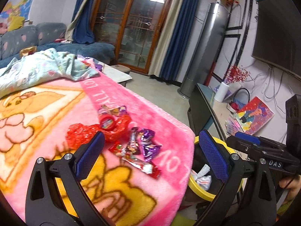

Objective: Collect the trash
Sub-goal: 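Move both open grippers back over the trash on the blanket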

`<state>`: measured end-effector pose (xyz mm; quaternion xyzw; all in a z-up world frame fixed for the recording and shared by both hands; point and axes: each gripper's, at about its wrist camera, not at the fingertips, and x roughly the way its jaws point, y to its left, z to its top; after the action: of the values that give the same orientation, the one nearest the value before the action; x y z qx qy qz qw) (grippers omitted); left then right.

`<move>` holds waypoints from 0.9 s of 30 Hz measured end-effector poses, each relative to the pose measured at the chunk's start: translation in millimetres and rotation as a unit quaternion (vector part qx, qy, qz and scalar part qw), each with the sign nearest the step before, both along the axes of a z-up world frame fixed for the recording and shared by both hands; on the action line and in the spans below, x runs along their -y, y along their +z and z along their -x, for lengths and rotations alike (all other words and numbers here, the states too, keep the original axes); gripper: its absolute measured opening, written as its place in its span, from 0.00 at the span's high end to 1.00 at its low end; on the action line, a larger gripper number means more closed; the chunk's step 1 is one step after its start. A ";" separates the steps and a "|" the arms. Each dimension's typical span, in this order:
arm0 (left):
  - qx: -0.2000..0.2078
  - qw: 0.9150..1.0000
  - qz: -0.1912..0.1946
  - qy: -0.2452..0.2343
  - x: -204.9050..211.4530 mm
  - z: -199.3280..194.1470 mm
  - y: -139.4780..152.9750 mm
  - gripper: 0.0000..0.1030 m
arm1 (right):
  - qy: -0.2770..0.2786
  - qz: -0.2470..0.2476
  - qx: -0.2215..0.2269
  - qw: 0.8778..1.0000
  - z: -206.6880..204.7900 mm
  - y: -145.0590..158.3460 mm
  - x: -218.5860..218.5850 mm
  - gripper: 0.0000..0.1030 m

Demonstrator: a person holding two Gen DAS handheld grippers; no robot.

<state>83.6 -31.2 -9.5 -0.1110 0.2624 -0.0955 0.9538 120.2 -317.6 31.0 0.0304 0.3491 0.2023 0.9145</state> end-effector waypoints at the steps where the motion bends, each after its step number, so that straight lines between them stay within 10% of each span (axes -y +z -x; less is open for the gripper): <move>1: 0.000 1.000 0.000 0.003 -1.7 0.1 -0.9 0.11 | 0.004 0.001 0.000 1.000 0.3 -0.2 -4.1 0.39; 27: -0.052 0.992 0.036 0.111 -91.7 -19.1 -38.5 0.11 | 0.080 0.051 -0.003 0.995 -22.7 -28.2 -88.2 0.40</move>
<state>102.7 60.5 -48.0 -0.1788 0.2936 0.0077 0.9390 142.8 -229.4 2.8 -0.0435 0.3627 0.2572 0.8947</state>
